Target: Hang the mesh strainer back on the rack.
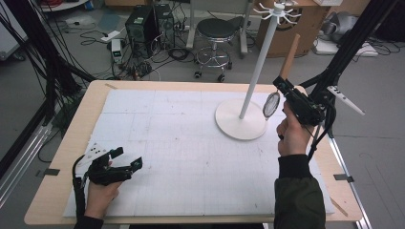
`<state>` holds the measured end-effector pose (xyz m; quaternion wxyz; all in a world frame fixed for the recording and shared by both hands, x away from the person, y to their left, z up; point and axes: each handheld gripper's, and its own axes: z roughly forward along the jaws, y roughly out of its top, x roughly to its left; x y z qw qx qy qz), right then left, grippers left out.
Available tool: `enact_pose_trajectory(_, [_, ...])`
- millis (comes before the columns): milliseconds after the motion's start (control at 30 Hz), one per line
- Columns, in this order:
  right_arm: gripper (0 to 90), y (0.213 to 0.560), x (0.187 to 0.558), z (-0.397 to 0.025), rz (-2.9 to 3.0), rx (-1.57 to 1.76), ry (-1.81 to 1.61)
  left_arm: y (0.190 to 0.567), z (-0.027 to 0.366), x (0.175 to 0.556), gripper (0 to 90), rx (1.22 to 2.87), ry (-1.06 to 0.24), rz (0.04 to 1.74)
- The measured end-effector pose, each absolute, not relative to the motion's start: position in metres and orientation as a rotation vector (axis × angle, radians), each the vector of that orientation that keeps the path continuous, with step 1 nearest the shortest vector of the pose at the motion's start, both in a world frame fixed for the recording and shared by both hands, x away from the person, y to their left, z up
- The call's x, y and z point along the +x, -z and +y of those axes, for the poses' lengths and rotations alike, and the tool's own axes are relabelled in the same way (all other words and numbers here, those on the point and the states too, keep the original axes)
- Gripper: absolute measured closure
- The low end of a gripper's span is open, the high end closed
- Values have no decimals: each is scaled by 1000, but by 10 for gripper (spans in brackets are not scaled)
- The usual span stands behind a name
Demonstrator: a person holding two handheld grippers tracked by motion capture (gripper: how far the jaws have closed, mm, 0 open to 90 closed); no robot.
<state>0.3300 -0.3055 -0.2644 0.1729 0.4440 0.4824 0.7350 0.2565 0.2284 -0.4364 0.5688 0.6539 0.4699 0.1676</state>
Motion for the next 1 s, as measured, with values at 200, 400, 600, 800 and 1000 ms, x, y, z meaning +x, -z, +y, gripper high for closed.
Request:
enact_pose_trajectory(200, [693, 256, 334, -304, 1371, 1236, -2066, 437, 230, 256, 29, 1536, -396, 1105])
enact_pose_trajectory(400, [693, 249, 337, -305, 1369, 1231, -2037, 437, 231, 256, 28, 1534, -400, 1110])
enact_pose_trajectory(600, [693, 244, 343, -310, 1352, 1228, -2041, 437, 232, 256, 29, 1533, -404, 1117])
enact_pose_trajectory(800, [693, 234, 351, -313, 1366, 1230, -2024, 437, 234, 255, 29, 1529, -404, 1124])
enact_pose_trajectory(1000, [693, 230, 358, -315, 1393, 1228, -1999, 438, 235, 256, 29, 1531, -403, 1124])
